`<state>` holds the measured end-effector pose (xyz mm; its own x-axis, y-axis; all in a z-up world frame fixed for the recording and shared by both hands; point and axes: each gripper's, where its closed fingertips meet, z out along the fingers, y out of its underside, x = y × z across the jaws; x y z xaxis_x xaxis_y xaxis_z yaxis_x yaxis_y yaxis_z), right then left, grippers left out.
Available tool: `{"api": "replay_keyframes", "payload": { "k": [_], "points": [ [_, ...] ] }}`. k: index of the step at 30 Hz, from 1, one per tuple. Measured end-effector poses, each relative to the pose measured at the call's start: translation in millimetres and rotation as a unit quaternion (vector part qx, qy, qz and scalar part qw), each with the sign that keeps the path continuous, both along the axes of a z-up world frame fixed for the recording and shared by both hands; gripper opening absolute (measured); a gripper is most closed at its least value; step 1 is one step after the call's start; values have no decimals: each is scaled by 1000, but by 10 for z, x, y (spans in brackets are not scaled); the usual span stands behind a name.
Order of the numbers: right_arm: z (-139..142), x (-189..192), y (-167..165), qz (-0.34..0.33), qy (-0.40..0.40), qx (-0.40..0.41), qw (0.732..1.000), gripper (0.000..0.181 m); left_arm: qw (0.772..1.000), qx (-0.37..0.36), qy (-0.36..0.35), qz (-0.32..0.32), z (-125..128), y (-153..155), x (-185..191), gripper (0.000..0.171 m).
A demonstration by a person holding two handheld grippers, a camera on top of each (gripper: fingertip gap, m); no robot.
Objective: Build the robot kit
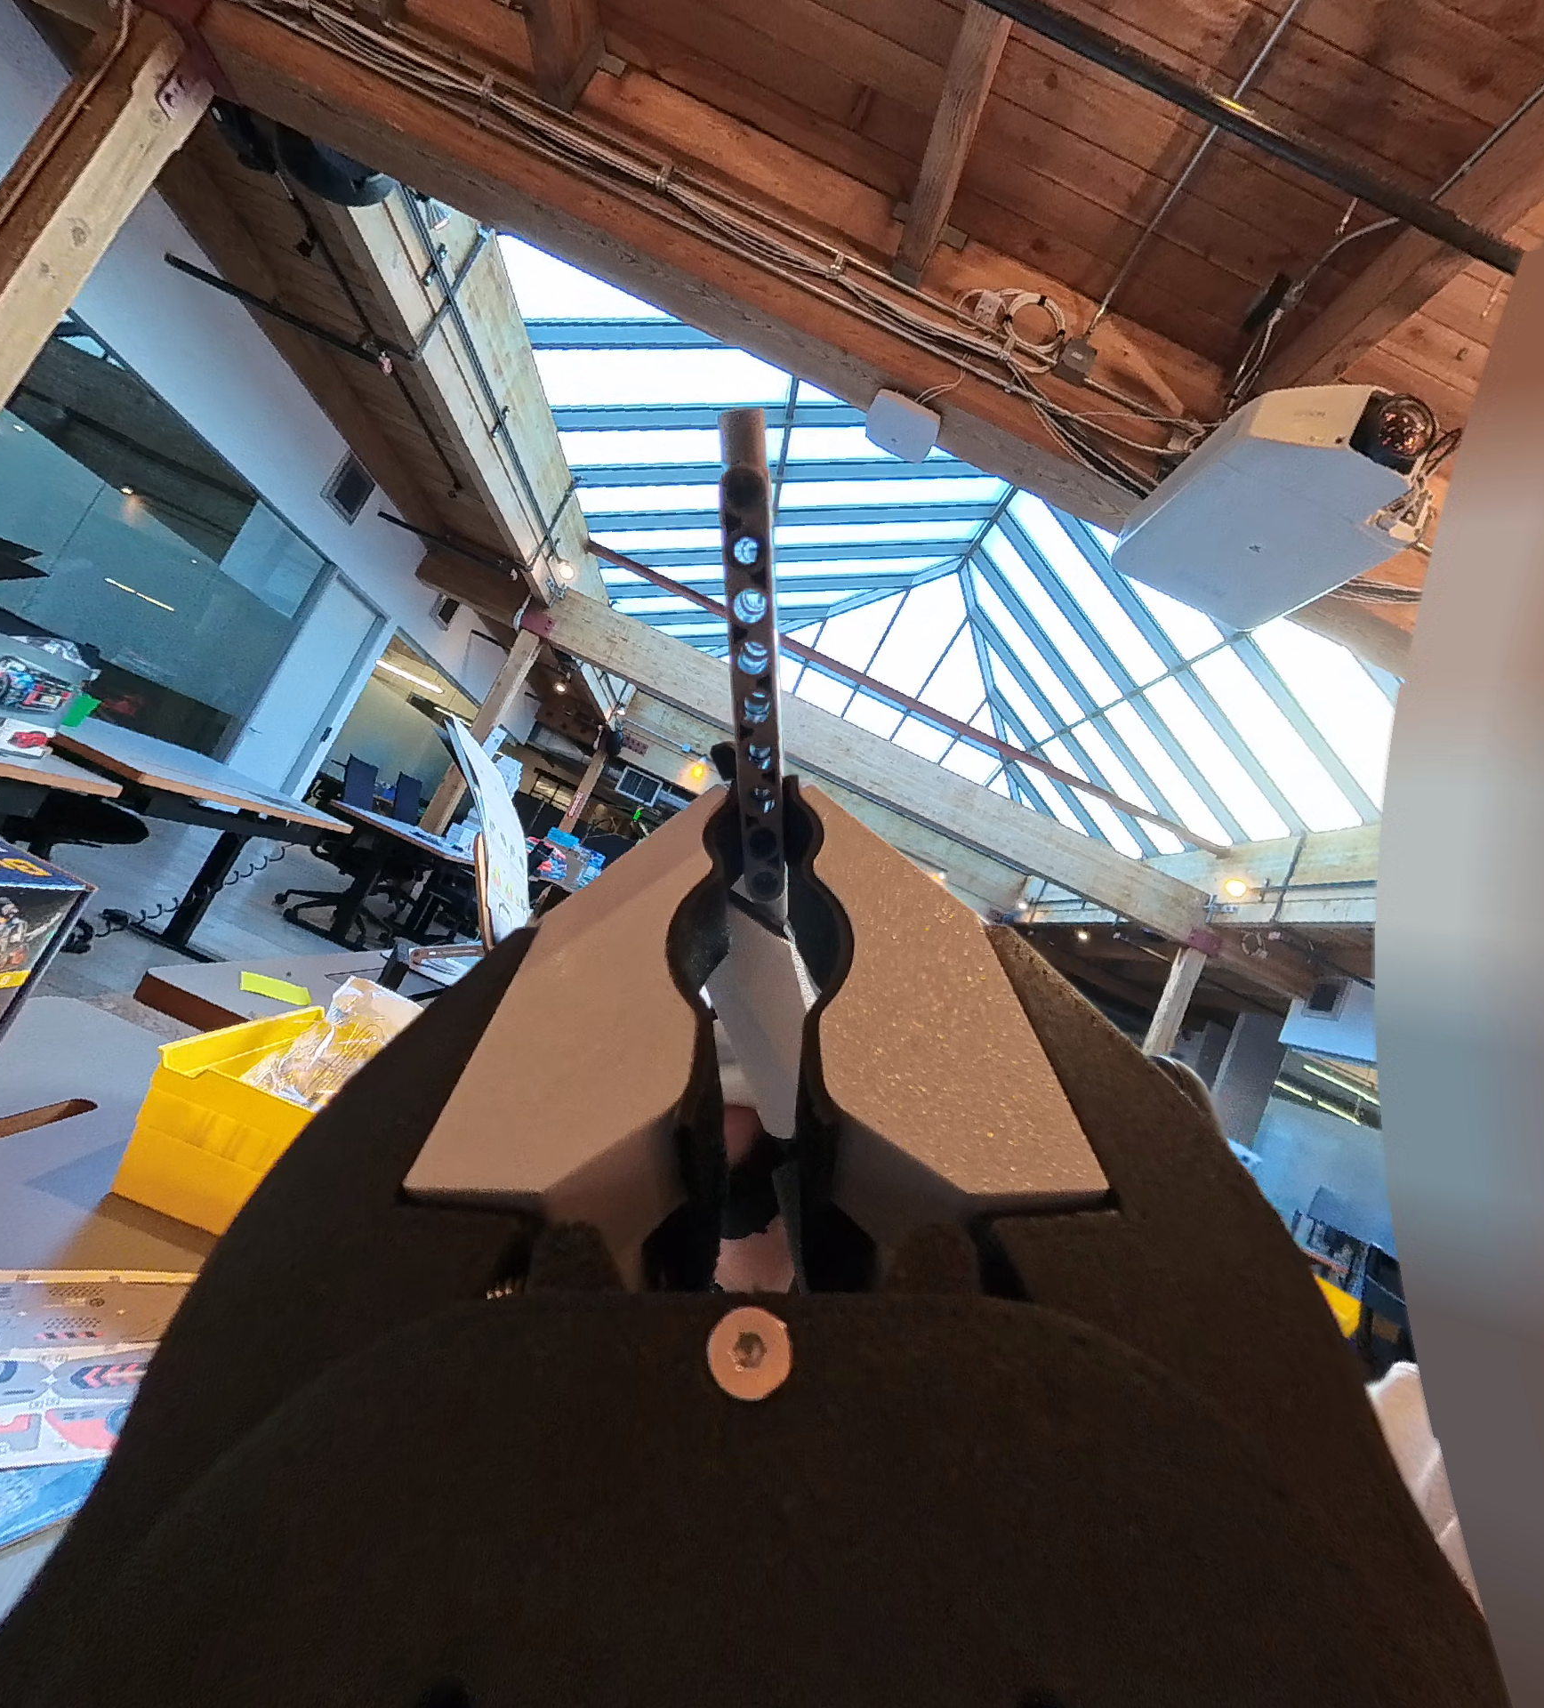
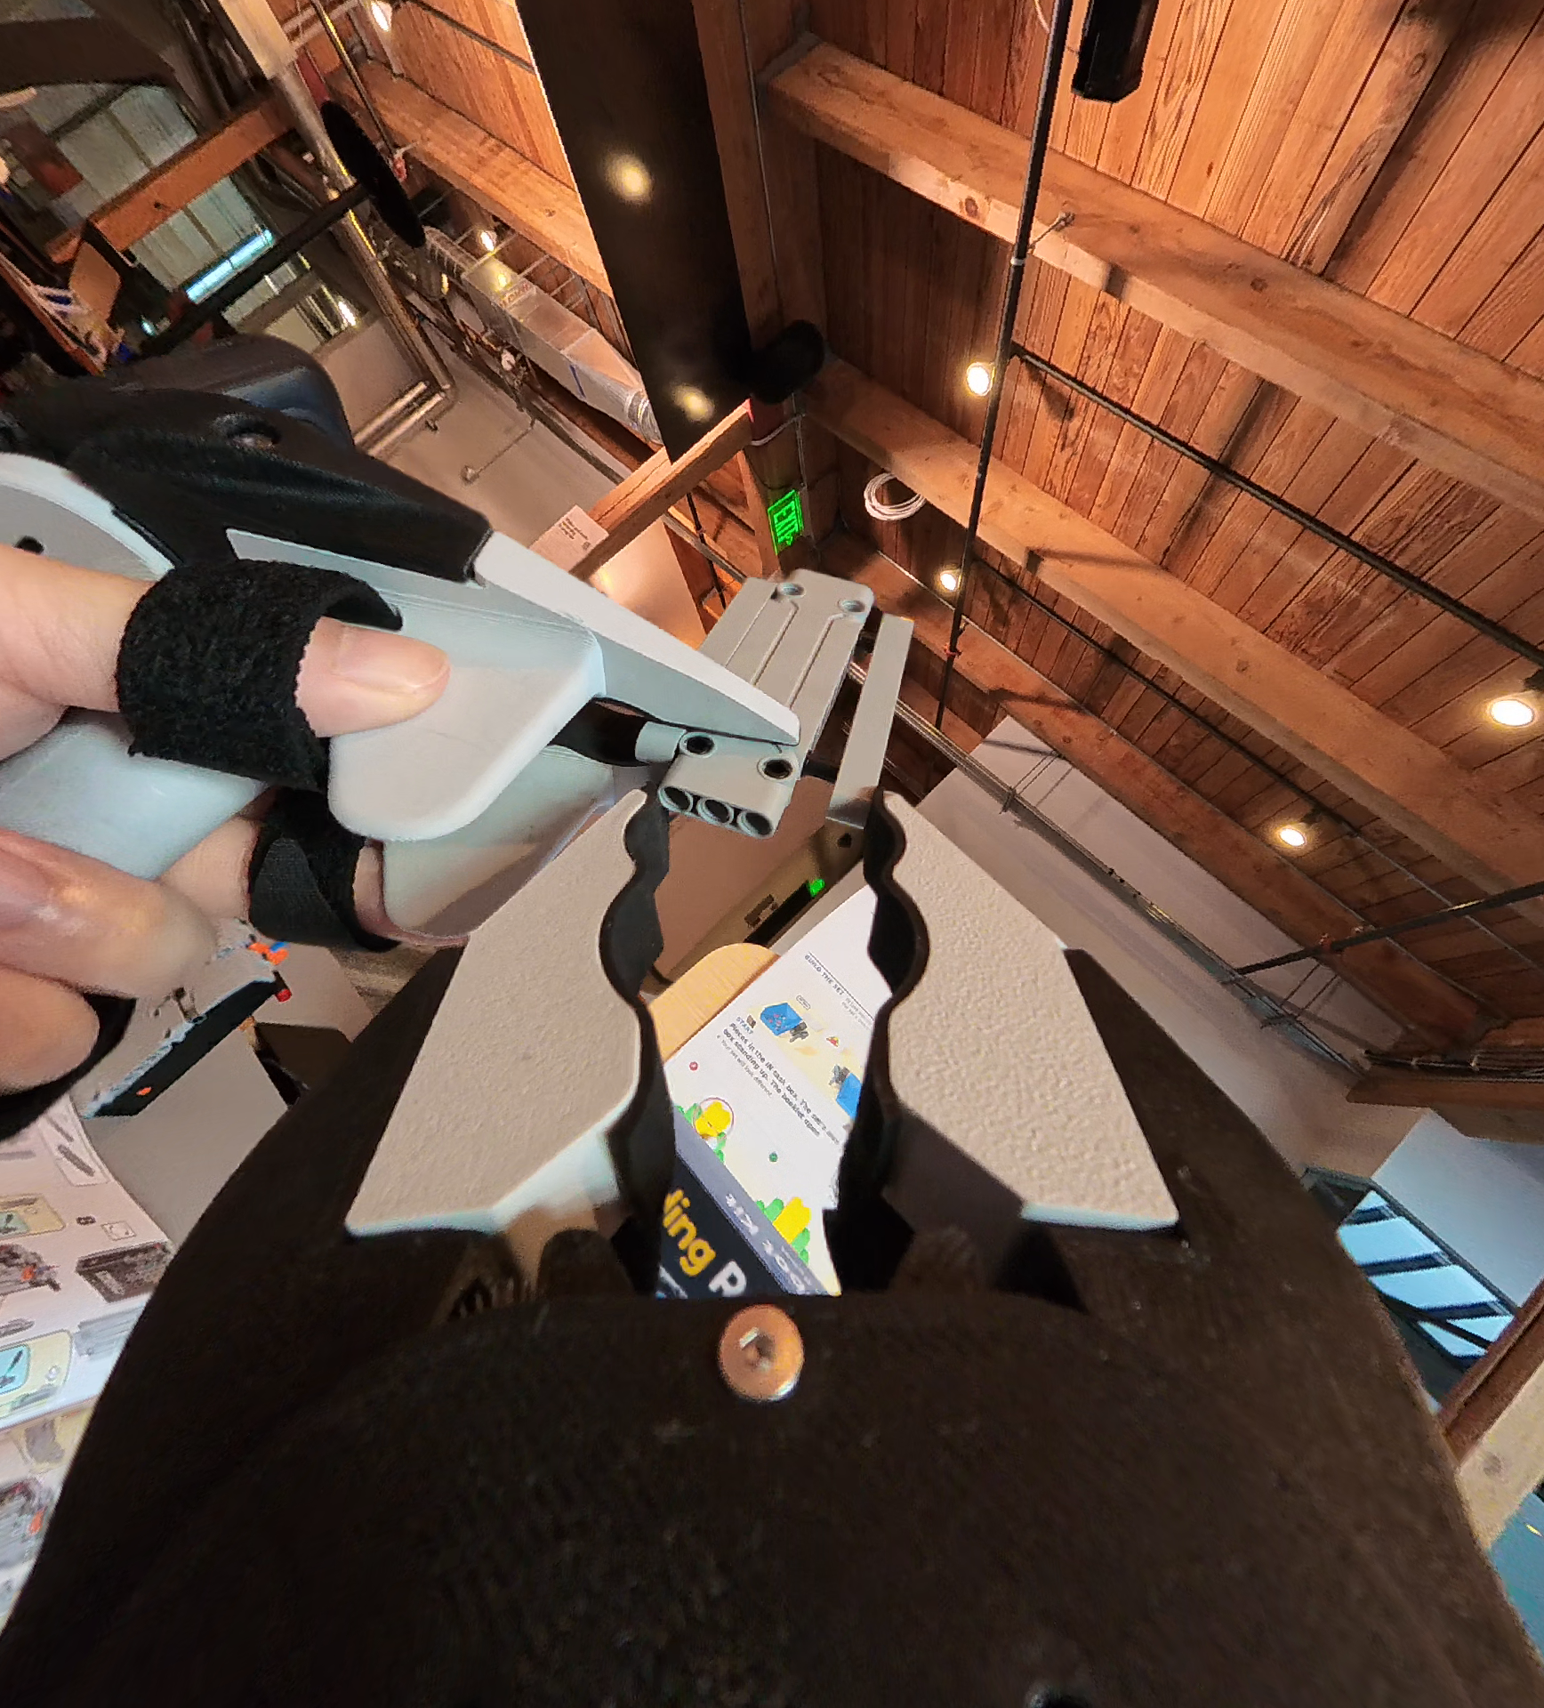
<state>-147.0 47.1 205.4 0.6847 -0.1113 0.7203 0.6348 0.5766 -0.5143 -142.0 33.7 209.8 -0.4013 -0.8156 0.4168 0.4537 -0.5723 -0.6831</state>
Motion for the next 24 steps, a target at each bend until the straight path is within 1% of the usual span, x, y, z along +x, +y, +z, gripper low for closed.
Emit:
{"api": "replay_keyframes", "payload": {
  "k": [3,5,7,14,19,20,24],
  "points": [
    [-4,-5,3,23,14,-11,1000,42,1000,-3,2,-8,-7,5,8,5],
    [3,-8,-15,34,9,-12,999,43,1000,2,3,-12,-4,-10,11,5],
    [3,-1,-19,40,13,-21,999,43,1000,7,5,-7,-3,-21,19,5],
    [-9,4,19,-16,-6,-7,1000,41,1000,-5,0,-11,-11,19,7,5],
    [-3,9,-4,-18,-13,3,1000,41,1000,2,2,-15,-6,-3,12,5],
    [0,6,-13,-13,-13,3,1000,41,1000,4,2,-16,-4,-11,11,5],
    [-2,-12,-39,69,33,-29,997,41,1000,4,-2,-25,4,-43,15,5]
  ]
}}
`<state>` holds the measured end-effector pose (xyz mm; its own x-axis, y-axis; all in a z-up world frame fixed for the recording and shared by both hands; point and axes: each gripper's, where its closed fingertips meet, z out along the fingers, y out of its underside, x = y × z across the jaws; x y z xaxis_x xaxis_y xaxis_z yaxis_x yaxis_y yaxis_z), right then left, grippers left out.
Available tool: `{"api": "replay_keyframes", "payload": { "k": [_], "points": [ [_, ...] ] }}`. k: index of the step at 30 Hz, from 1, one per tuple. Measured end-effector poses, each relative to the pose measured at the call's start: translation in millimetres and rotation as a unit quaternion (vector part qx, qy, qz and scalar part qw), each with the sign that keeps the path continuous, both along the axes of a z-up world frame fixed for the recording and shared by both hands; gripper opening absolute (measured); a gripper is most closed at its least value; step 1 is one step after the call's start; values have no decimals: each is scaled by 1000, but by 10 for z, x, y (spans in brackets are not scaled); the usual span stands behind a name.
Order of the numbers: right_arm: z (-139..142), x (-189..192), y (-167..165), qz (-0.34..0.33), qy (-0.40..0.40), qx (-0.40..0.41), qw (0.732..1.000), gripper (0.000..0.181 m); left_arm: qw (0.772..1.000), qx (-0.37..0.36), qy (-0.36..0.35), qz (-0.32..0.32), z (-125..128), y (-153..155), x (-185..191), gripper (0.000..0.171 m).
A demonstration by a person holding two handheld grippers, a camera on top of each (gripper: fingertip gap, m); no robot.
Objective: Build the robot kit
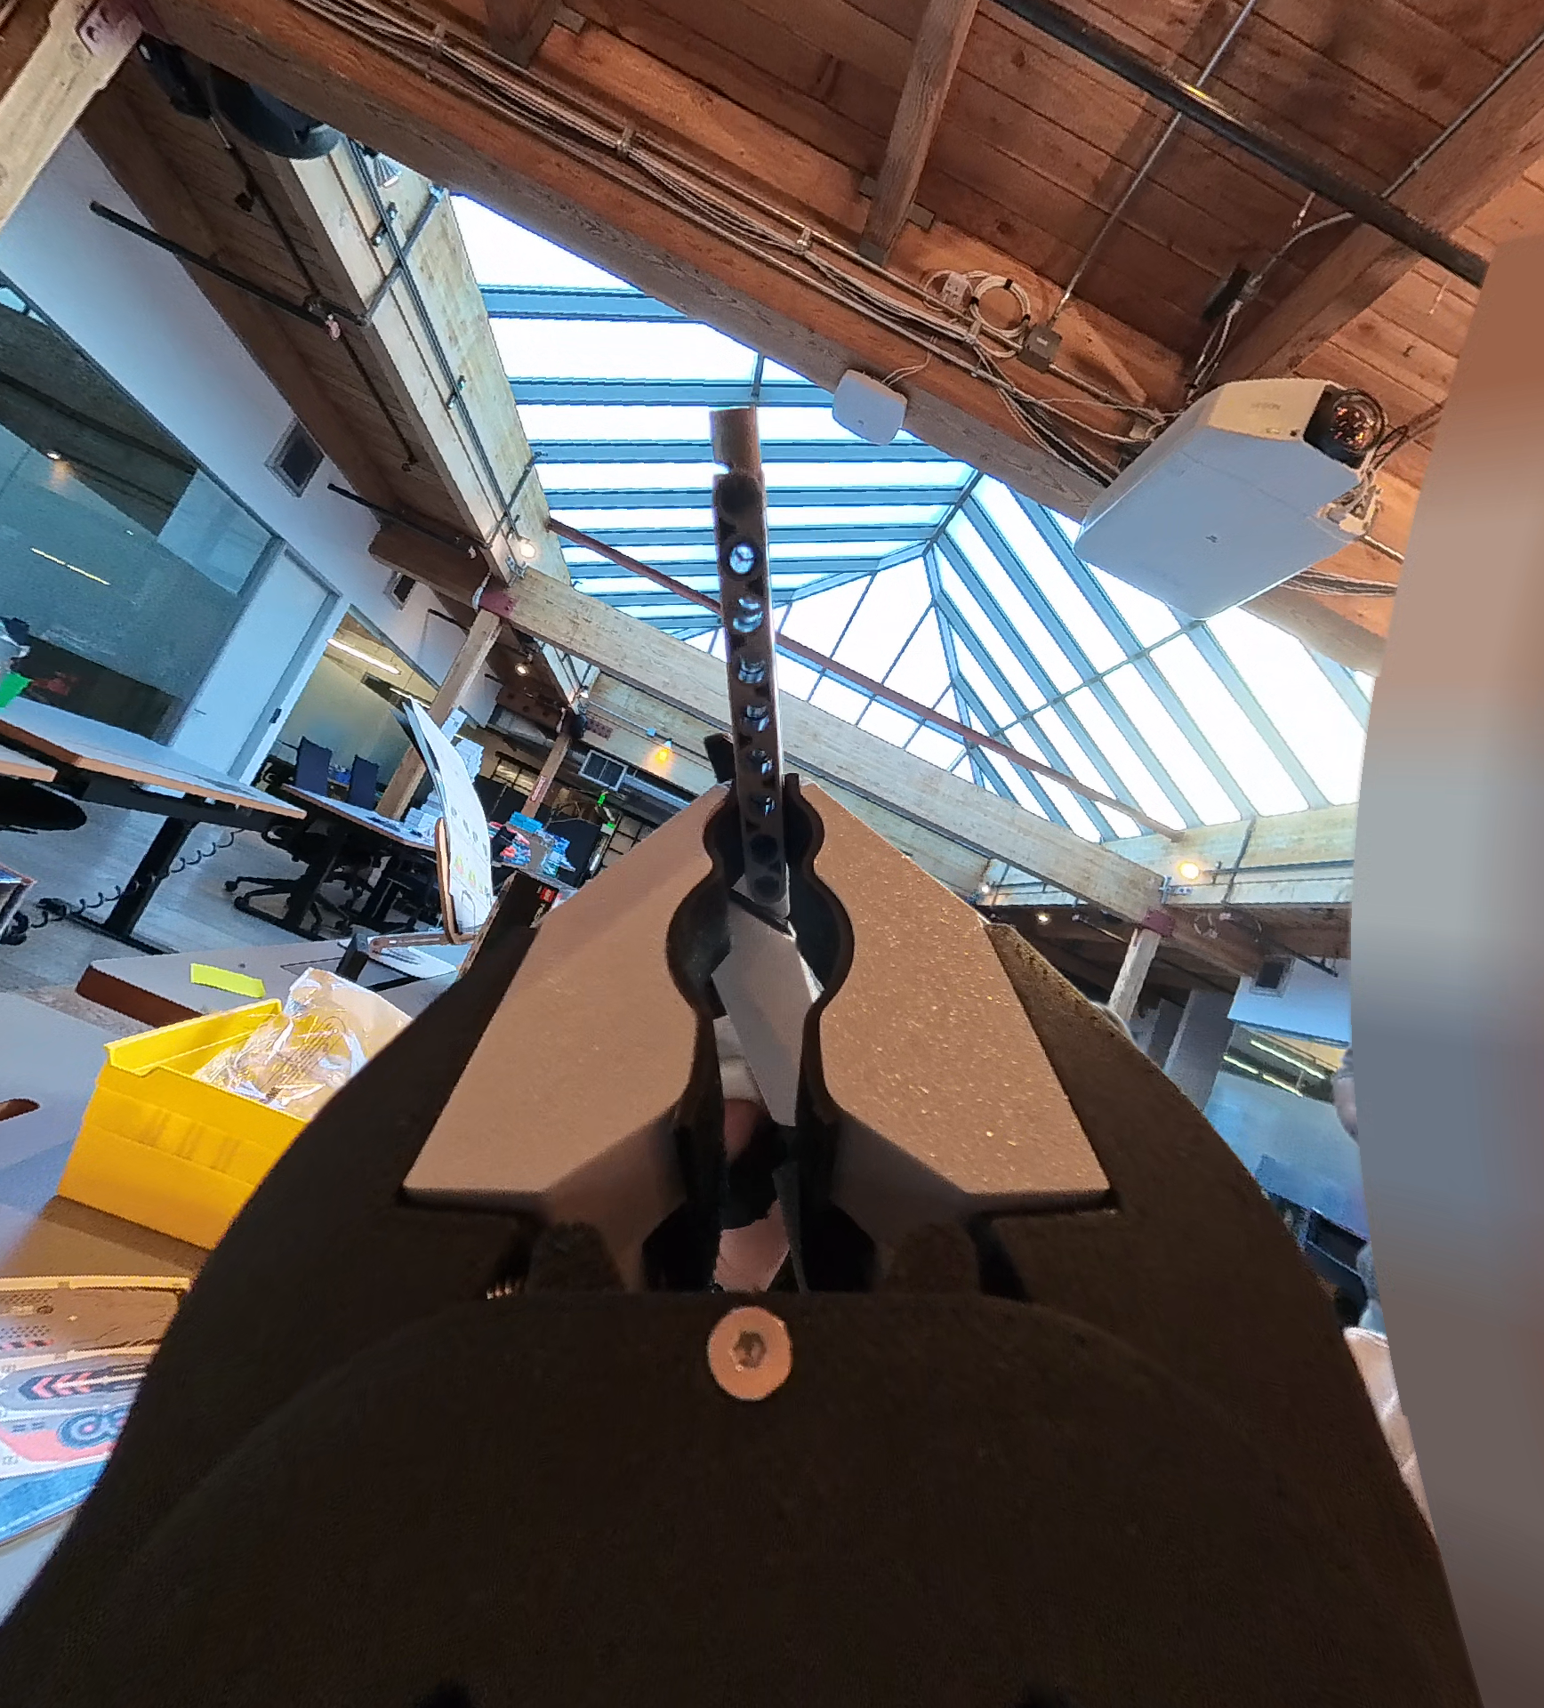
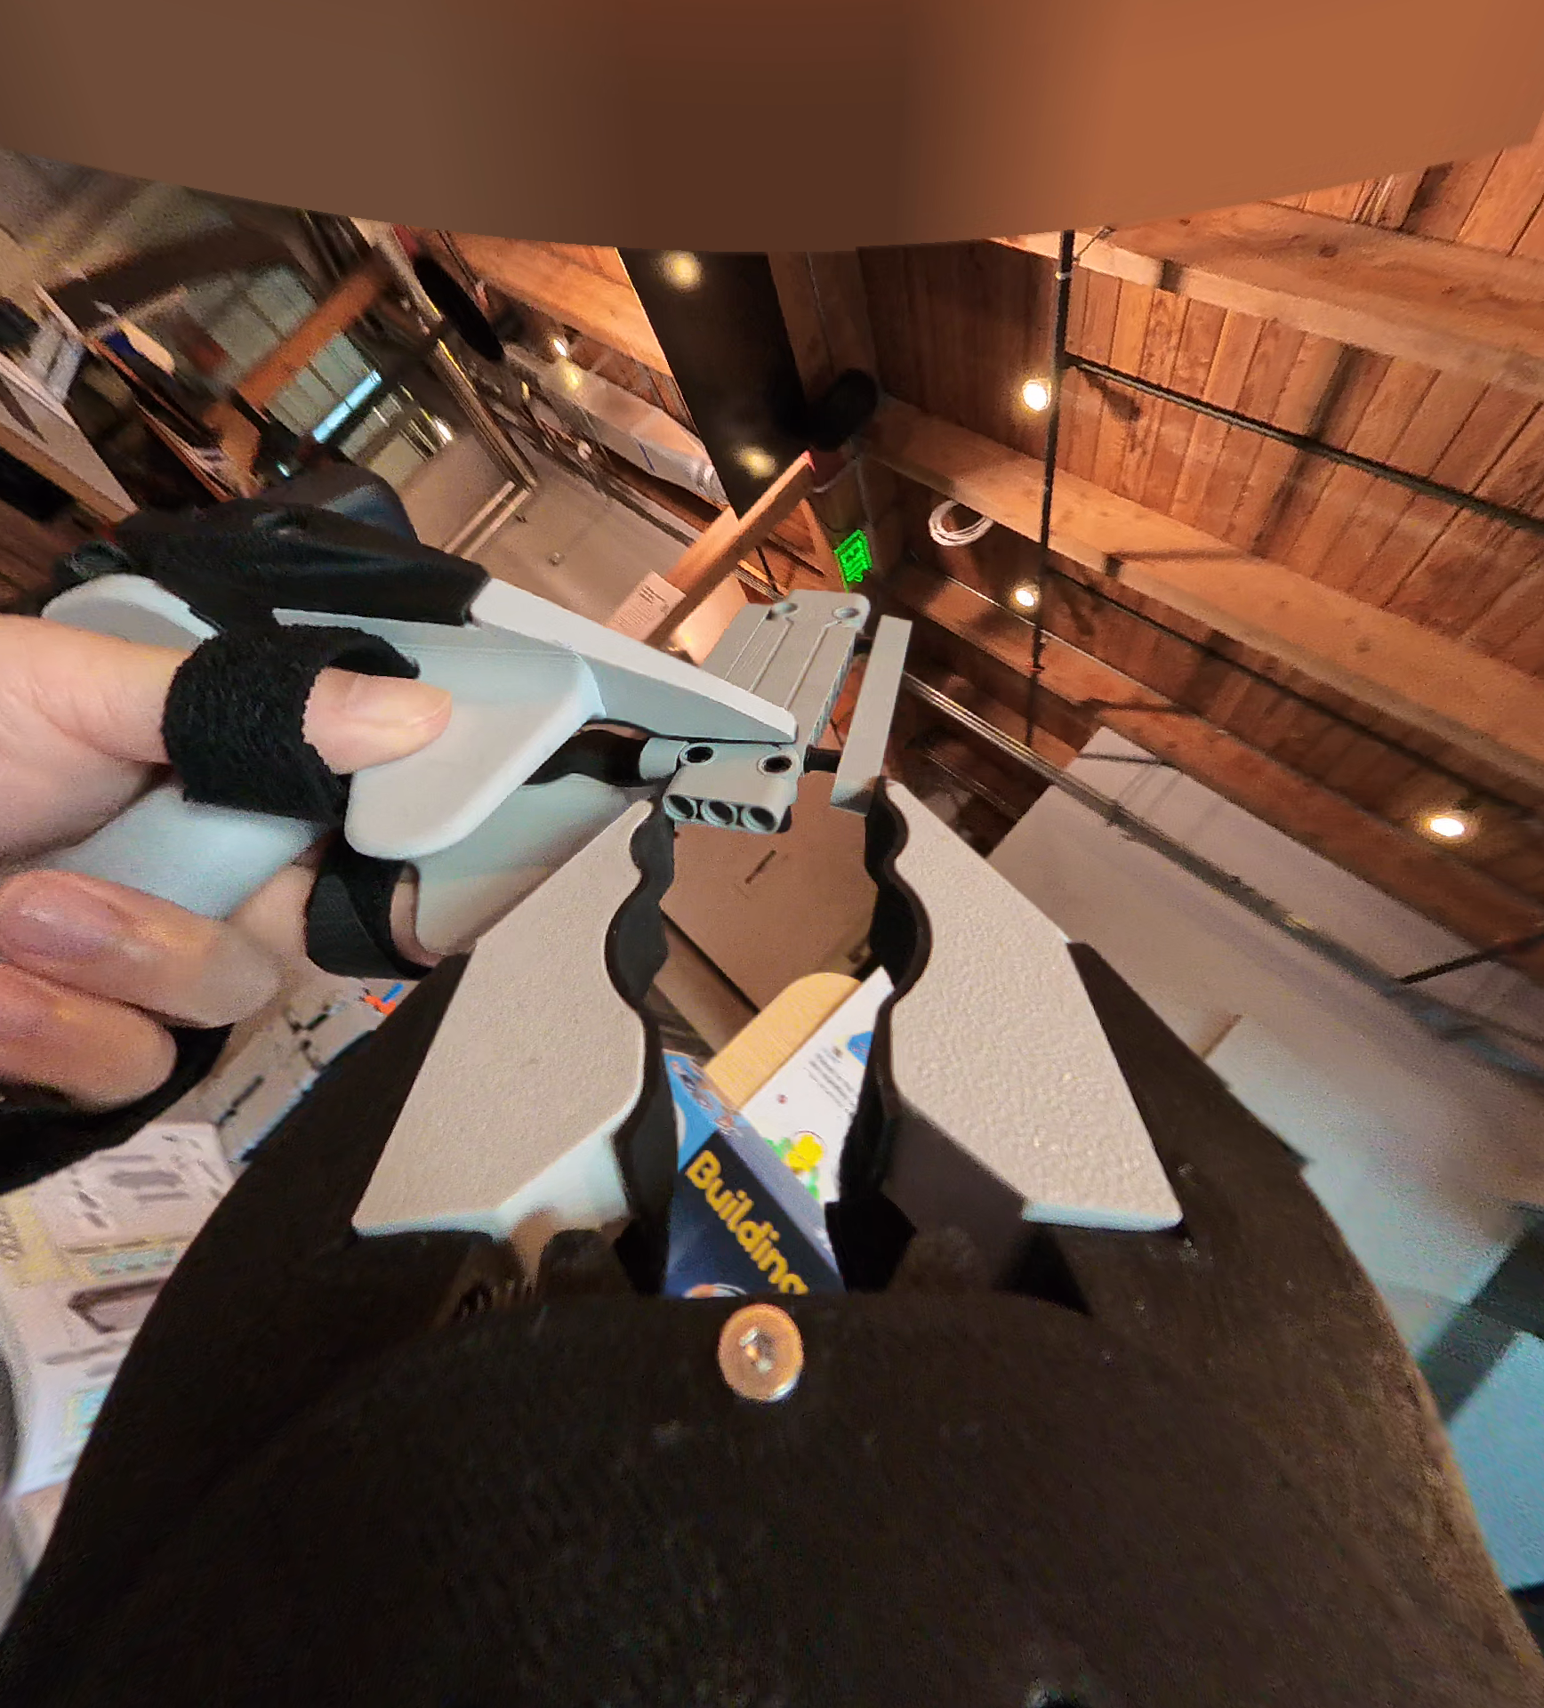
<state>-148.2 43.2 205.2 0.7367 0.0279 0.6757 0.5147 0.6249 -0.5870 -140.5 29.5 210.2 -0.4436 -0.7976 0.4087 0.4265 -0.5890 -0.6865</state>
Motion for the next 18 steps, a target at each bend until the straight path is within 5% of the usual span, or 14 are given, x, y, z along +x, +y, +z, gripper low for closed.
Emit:
{"api": "replay_keyframes", "payload": {
  "k": [9,18],
  "points": [
    [-53,29,78,-112,-79,38,990,34,1000,-3,15,15,-46,80,20,5],
    [-100,-64,93,-14,-54,-6,998,48,1000,-4,-1,-1,4,129,-45,5]
  ]
}}
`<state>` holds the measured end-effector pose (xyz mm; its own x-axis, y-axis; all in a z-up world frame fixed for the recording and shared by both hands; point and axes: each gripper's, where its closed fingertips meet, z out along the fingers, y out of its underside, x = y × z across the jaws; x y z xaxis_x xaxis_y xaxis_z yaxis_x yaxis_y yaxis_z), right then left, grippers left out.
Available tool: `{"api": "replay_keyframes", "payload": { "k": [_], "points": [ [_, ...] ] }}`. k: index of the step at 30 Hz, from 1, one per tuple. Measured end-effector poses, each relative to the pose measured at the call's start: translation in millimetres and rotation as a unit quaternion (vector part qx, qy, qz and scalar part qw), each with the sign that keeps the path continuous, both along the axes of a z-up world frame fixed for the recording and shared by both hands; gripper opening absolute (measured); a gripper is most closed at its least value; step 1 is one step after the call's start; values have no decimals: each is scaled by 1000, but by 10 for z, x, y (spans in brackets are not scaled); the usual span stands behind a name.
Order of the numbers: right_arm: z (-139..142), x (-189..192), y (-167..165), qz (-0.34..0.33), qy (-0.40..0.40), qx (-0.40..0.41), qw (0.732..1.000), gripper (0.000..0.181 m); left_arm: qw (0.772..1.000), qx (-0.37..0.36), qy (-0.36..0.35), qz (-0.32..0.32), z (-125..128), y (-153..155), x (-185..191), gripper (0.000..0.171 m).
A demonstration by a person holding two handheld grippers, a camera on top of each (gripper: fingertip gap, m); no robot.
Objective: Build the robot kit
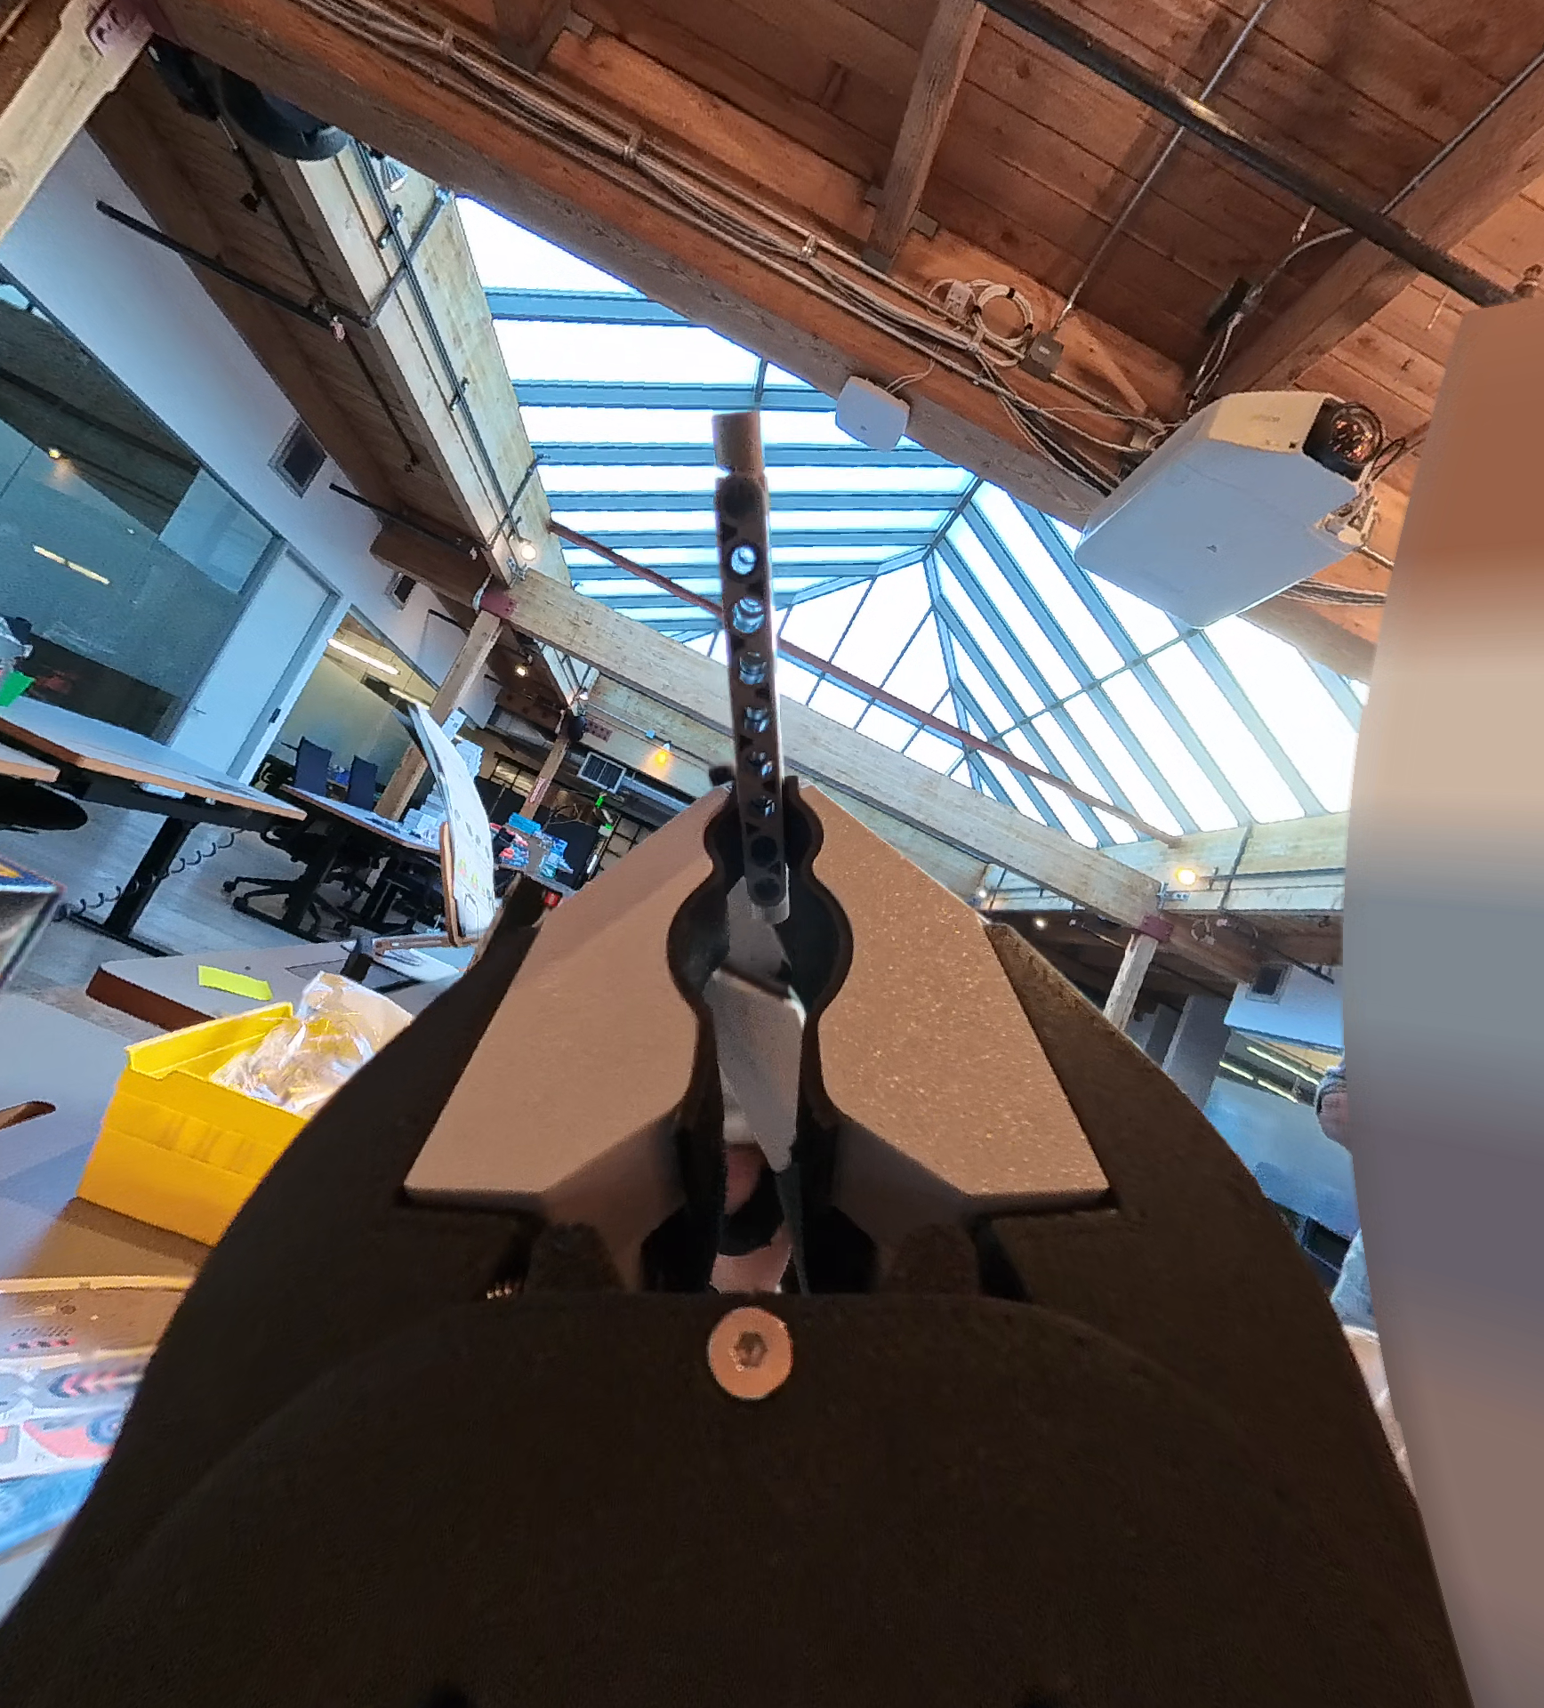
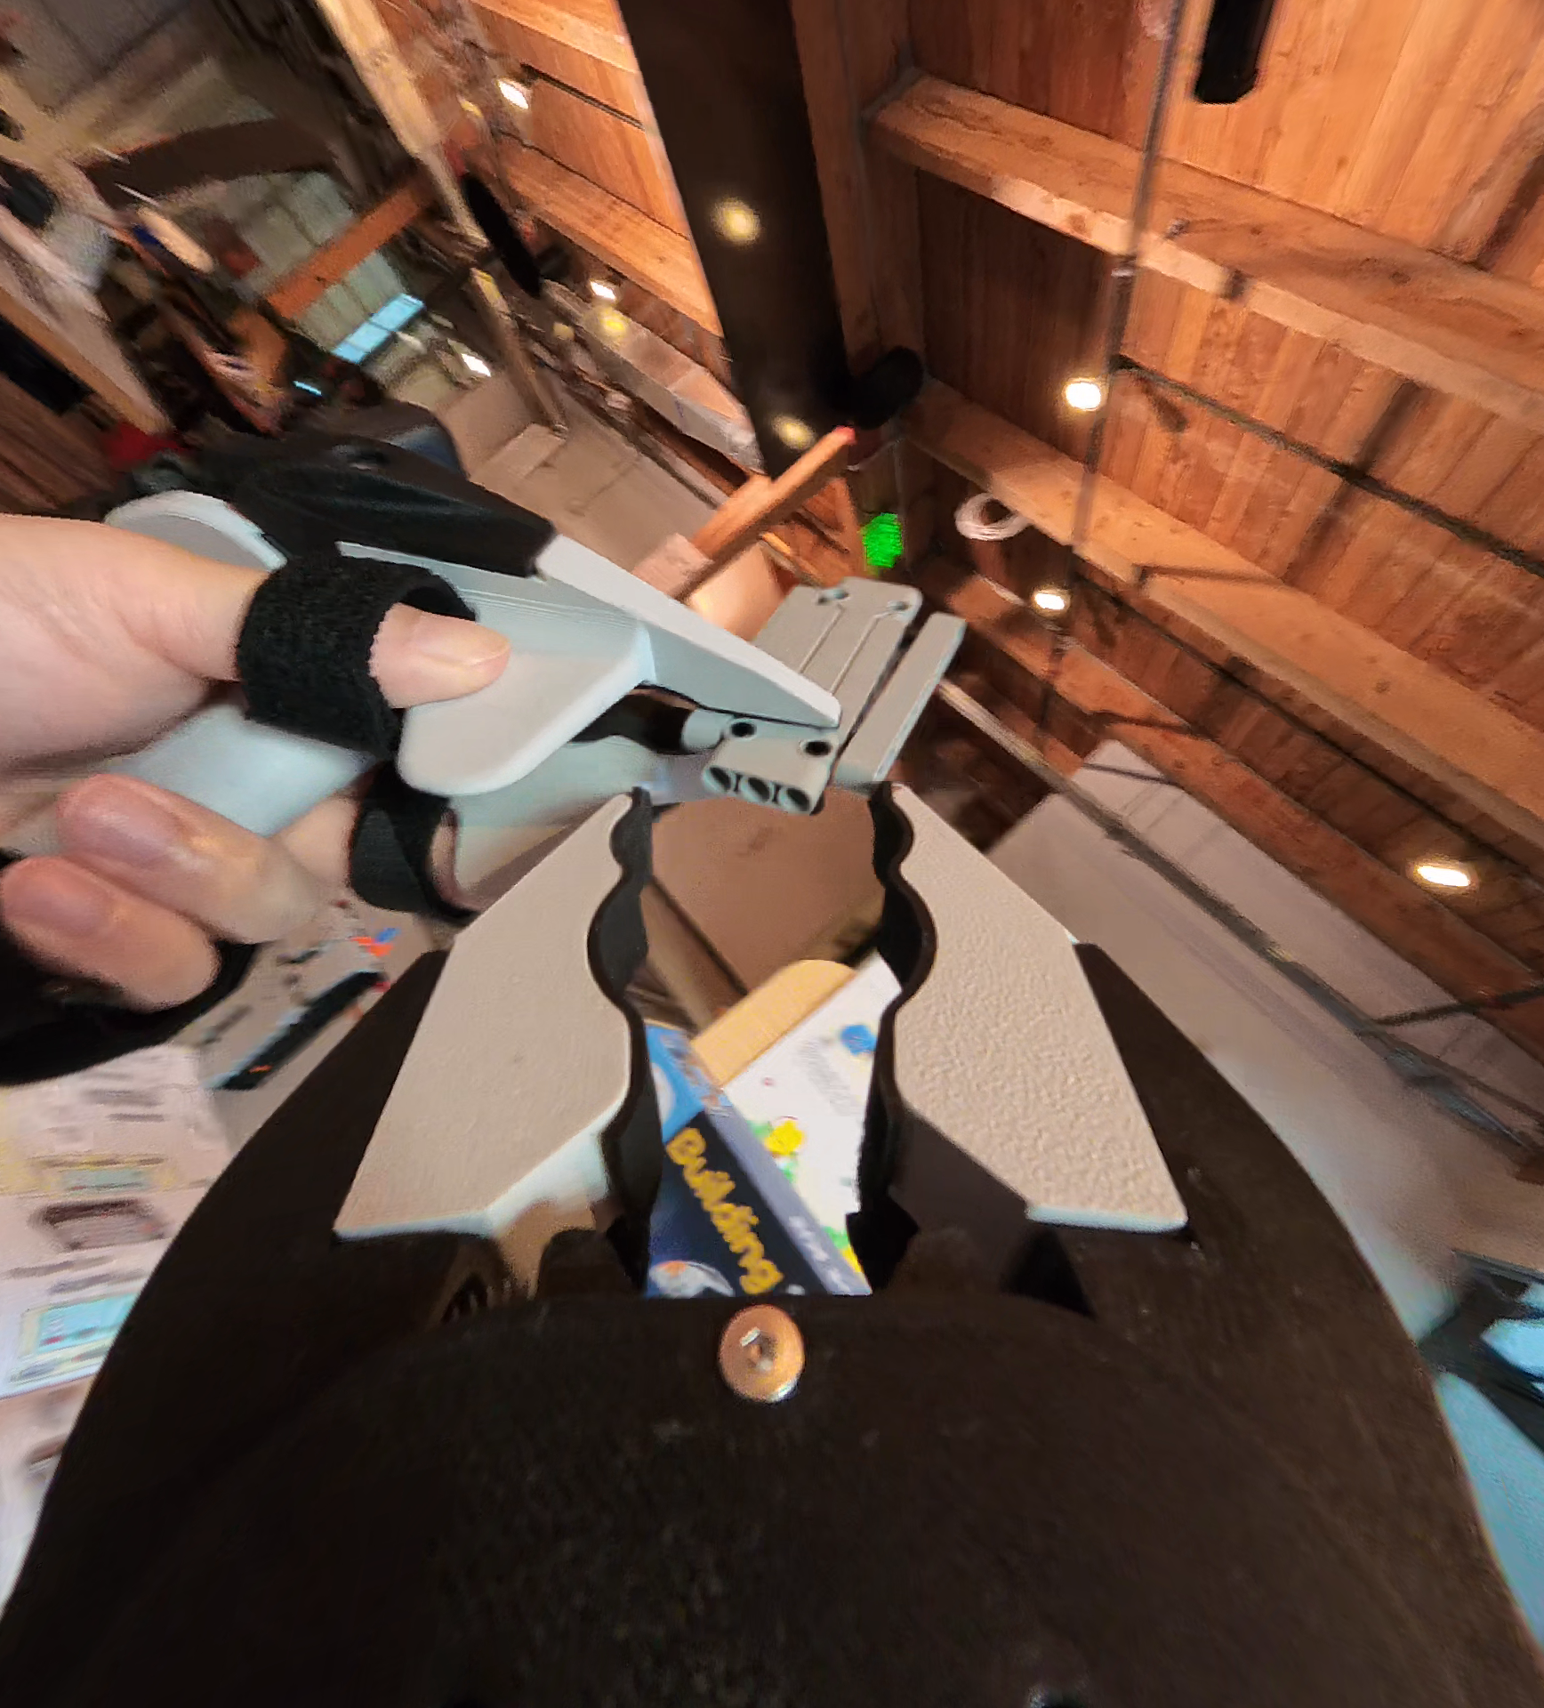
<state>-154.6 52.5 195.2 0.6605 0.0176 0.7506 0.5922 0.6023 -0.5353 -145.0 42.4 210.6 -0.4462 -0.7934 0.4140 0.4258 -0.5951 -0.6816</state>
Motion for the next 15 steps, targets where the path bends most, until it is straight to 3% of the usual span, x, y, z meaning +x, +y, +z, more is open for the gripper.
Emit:
{"api": "replay_keyframes", "payload": {
  "k": [2,4,7,9,11,15],
  "points": [
    [-61,-1,-30,65,4,-55,996,53,1000,20,7,14,-1,62,-25,4],
    [72,230,-46,92,75,-78,990,62,997,60,50,13,-74,85,25,4],
    [235,463,-60,144,198,-139,960,70,990,97,94,46,-192,184,88,4],
    [253,423,-40,166,246,-172,939,73,982,123,120,81,-275,222,170,5],
    [165,352,71,147,273,-213,926,72,971,155,147,112,-371,205,287,5],
    [-97,437,332,30,277,-255,926,69,935,215,200,197,-532,207,461,5]
  ]
}}
